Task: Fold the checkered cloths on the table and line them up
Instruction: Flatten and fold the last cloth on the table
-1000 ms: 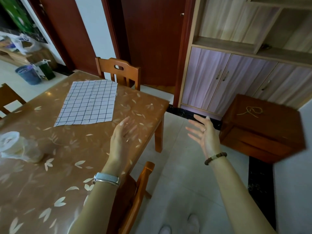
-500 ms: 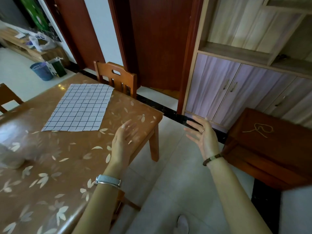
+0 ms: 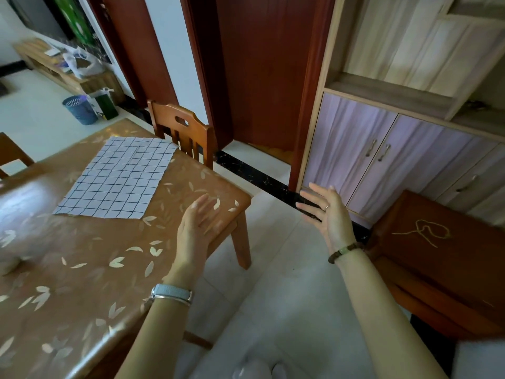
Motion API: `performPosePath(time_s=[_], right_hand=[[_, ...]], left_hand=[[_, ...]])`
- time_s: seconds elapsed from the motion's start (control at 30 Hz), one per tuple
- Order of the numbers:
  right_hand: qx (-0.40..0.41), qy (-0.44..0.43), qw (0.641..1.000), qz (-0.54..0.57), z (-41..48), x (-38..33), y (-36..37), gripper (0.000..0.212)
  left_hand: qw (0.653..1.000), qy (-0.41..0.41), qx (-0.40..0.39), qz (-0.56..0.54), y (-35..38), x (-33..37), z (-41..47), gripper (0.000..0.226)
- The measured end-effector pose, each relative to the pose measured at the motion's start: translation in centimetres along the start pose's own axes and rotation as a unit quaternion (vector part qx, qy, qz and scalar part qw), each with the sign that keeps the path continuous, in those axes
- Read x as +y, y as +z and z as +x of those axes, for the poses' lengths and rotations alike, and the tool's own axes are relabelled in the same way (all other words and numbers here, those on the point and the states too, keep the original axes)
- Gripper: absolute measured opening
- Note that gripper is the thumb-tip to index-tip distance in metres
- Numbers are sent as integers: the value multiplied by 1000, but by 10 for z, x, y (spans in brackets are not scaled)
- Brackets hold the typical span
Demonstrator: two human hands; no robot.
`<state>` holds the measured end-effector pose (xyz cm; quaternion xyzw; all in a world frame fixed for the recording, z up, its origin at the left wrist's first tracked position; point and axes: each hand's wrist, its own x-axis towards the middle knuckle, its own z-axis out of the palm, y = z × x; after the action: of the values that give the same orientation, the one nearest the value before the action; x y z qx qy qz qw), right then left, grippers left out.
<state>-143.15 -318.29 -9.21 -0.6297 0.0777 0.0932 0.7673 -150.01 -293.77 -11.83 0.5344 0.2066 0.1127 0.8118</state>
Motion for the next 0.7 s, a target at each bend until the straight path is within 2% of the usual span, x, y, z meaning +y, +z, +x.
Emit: performPosePath(time_s=[0.37,0.7], right_hand=[[-20,16,1000,-6,64,-10,-1,49],[-36,27,999,-15,174,-33,30,44]], left_hand=[[999,31,13,7,31,-3,53,47],[998,33,51,21,51,3,149,43]])
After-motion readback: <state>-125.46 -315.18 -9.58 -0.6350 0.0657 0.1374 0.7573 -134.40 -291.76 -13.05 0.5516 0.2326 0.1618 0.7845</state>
